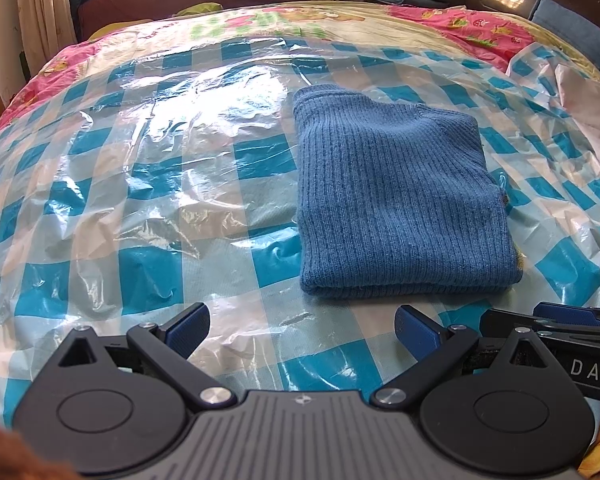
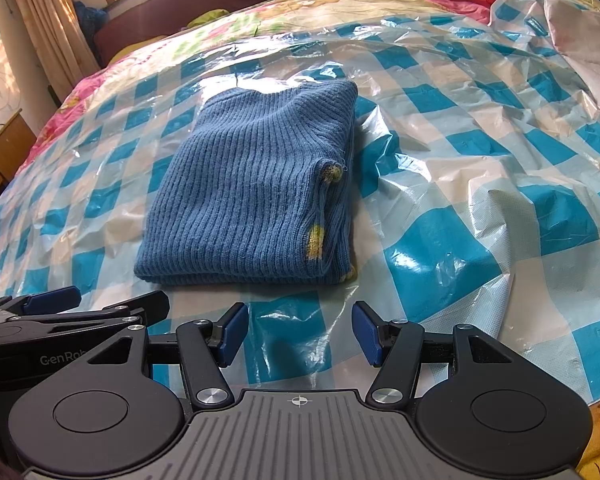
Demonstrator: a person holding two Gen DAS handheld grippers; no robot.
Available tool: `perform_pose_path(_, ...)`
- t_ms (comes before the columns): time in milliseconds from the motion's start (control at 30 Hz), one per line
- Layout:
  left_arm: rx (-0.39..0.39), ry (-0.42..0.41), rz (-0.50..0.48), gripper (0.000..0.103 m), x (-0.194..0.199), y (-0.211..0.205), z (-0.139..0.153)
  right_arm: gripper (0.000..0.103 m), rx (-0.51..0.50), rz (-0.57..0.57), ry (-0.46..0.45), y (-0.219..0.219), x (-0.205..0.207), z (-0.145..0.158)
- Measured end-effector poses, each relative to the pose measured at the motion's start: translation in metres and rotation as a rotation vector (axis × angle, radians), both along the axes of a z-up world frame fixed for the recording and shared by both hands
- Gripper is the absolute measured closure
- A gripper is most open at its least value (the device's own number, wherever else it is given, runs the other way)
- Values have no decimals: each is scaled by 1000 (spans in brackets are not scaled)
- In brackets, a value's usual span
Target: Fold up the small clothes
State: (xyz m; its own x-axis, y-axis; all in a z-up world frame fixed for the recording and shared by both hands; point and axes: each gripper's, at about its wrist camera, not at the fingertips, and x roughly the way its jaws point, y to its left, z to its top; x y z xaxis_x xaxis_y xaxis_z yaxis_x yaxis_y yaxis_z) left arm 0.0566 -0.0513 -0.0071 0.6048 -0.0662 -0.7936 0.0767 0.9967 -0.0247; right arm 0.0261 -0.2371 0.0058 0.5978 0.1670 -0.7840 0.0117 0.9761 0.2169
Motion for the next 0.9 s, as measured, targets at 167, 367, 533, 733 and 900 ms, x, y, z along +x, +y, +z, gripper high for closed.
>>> perform_pose_path(167,-1,3,1,0,-1,0,-1,45,0,0,0,0,0,0)
perform_pose_path(367,-5,12,4,1,-2,0,-2,45,-1,0,1,0,0,-1)
perform_pose_path(533,-5,14,5,1,-2,-1,-2,45,0,0,1,0,0,-1)
perform_pose_path(733,-3,20,3,1,-2,-2,-4,45,-7,-1,1,1,-2,-2)
perform_pose_path(900,-3,20,3,1,-2,-2,-4,45,-11,-1,-1,1,-2,-1)
